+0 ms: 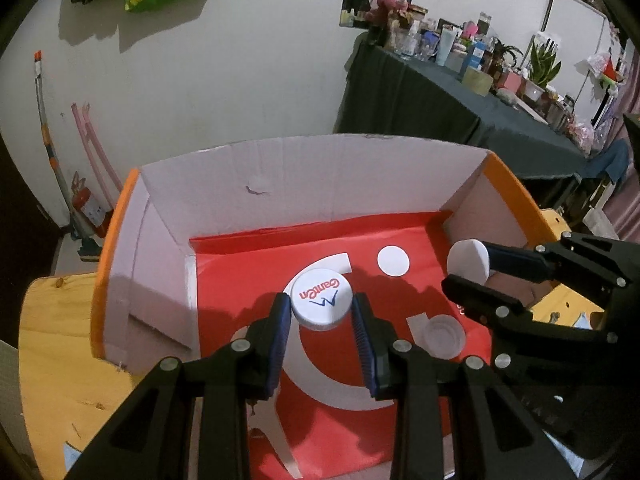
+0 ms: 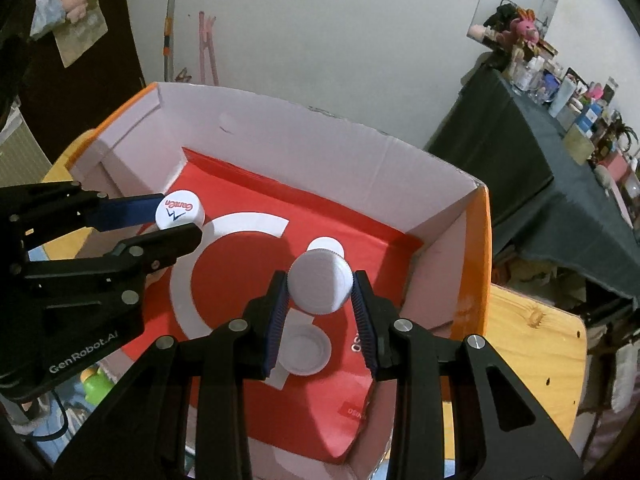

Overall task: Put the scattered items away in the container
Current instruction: 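Lower the GanEn cap and the white lid into the box with both grippers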

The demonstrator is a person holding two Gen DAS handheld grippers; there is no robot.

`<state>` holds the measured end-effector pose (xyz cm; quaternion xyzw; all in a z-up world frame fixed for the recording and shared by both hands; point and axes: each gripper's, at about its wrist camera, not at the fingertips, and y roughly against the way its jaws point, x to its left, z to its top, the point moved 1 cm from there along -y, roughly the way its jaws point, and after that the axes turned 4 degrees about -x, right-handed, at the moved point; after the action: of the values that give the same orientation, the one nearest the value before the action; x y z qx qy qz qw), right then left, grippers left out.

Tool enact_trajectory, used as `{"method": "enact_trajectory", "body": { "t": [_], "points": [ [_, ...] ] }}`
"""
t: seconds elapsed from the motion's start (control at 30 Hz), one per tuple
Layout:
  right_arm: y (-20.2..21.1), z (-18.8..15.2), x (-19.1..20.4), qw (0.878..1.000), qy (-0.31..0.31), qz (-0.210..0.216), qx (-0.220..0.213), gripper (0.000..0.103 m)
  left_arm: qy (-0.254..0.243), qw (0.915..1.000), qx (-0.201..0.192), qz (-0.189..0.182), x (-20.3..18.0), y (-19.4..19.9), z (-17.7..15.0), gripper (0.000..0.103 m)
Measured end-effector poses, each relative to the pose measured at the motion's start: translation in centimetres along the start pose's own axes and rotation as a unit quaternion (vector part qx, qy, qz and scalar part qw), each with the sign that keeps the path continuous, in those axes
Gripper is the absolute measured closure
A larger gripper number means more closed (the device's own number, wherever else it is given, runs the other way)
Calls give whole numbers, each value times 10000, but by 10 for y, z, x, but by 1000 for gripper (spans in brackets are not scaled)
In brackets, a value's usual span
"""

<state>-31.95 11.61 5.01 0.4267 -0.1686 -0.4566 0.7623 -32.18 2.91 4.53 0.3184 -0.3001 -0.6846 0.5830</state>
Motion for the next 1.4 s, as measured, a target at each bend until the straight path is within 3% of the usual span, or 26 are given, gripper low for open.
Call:
{"method": "enact_trajectory", "body": {
  "t": [0.57, 1.4],
  "points": [
    [-32, -3, 12, 9990, 197, -153, 376, 72, 2, 9997, 52, 218, 10, -4, 5, 69],
    [-57, -15, 12, 9969, 326, -257, 665, 72, 15, 9986, 471, 253, 5, -38, 0, 69]
  ]
}}
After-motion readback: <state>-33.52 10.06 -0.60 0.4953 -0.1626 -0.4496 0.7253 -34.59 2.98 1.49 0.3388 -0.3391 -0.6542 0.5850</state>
